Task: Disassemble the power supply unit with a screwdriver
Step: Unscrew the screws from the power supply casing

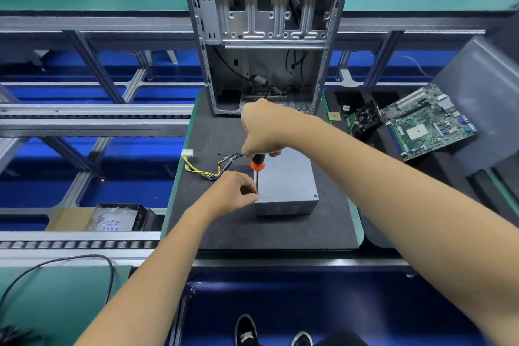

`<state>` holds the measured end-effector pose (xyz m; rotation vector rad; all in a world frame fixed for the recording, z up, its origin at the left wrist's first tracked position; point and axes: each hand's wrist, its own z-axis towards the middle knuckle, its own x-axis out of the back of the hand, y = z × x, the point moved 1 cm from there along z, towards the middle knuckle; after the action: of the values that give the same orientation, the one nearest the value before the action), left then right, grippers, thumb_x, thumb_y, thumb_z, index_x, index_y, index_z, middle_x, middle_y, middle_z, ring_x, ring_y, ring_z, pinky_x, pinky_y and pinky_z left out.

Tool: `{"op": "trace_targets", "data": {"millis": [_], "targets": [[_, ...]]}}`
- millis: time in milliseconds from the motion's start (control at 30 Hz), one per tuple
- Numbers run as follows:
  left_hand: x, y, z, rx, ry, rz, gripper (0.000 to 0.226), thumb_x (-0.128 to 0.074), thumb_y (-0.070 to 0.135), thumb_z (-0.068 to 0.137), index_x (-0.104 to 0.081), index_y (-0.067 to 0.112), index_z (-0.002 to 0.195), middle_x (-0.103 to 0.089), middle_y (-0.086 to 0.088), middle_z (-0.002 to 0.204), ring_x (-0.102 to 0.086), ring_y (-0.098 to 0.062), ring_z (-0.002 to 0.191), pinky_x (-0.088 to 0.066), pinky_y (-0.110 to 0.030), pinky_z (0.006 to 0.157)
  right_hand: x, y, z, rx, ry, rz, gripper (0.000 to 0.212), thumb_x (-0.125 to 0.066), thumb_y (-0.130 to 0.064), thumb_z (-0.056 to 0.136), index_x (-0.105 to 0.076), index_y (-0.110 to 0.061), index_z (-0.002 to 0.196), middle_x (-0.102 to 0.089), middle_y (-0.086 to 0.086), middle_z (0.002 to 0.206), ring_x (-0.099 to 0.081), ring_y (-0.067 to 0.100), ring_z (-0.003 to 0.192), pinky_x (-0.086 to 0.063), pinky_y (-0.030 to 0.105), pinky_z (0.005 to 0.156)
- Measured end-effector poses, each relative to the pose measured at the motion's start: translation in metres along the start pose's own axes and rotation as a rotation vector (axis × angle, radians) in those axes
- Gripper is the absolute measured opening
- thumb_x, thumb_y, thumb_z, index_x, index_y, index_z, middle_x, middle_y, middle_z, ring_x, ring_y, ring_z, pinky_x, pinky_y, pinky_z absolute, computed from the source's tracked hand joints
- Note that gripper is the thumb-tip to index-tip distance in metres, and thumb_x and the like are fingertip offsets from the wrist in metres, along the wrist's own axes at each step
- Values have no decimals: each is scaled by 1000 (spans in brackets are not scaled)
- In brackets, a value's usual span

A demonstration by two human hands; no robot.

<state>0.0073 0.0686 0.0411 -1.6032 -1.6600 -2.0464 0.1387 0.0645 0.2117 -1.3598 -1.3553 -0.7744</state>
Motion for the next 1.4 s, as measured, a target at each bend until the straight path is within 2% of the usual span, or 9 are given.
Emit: {"op": "trace_targets", "data": {"millis": [167, 300, 467, 667, 867, 1033, 1133, 1267, 1400], "targets": [[0, 0, 1, -9, -10, -48, 18, -73, 23, 76, -64, 33, 65, -68, 14, 78, -60, -3, 73, -46, -13, 64, -1, -7, -3, 9, -39, -147, 27, -51, -21, 86, -47, -8, 63, -45, -1, 27, -56, 17, 31, -39, 21, 42], [-2, 0, 2, 9, 14, -66, 18, -74, 23, 75, -66, 31, 61, -65, 24, 74, -59, 3, 70, -39, -6, 59, 4, -4, -1, 35, -94, -237, 31, -42, -19, 92, -48, -9, 63, -53, 6, 54, -57, 23, 54, -36, 25, 48], [1, 0, 7, 37, -19, -140, 21, -77, 20, 72, -67, 29, 55, -69, 14, 71, -57, 1, 59, -41, -9, 56, 10, 9, -3, 109, -209, -223, 28, -53, -33, 89, -59, -7, 79, -66, 6, 65, -57, 21, 61, -37, 26, 51], [2, -1, 11, 8, -57, -194, 16, -79, 8, 70, -68, 1, 61, -71, -4, 70, -59, 6, 56, -39, -6, 53, 10, -6, -3, 357, -146, -245, 10, -73, -26, 78, -66, -19, 79, -58, -11, 70, -52, 3, 64, -39, 22, 52], [3, -5, 15, 16, -88, -169, 21, -80, 16, 69, -67, 2, 61, -70, -6, 69, -61, 2, 57, -44, -14, 54, 19, 4, -9, 278, -50, -179, 31, -82, -42, 69, -61, -21, 74, -55, -9, 74, -55, 12, 72, -37, 23, 51], [5, -5, 17, 29, -115, -150, 24, -81, 20, 69, -65, 5, 59, -70, -3, 69, -59, -6, 58, -48, -25, 59, 12, 1, -10, 93, -125, -118, 61, -40, -65, 91, -54, -6, 82, -66, 8, 63, -65, 19, 44, -44, 26, 50], [7, -1, 18, 28, -143, -137, 23, -81, 17, 70, -66, 3, 60, -70, -6, 70, -59, -8, 57, -47, -24, 57, 9, -5, -8, 96, -112, -191, 52, -29, -48, 101, -43, -10, 69, -55, 8, 40, -60, 24, 42, -46, 33, 53], [7, -1, 17, 58, -129, -151, 27, -82, 19, 68, -63, 4, 58, -70, -5, 69, -57, -7, 54, -44, -21, 53, 13, -6, -10, 133, -132, -233, 21, -47, -29, 94, -52, -8, 92, -63, 7, 69, -63, 27, 64, -39, 29, 52], [5, 0, 17, 59, -115, -159, 30, -83, 19, 67, -60, 3, 56, -67, -5, 63, -54, 0, 49, -37, -11, 47, 21, 1, -17, 220, -144, -240, 20, -65, -14, 83, -54, -15, 100, -55, -2, 90, -47, 12, 71, -32, 24, 52]]}}
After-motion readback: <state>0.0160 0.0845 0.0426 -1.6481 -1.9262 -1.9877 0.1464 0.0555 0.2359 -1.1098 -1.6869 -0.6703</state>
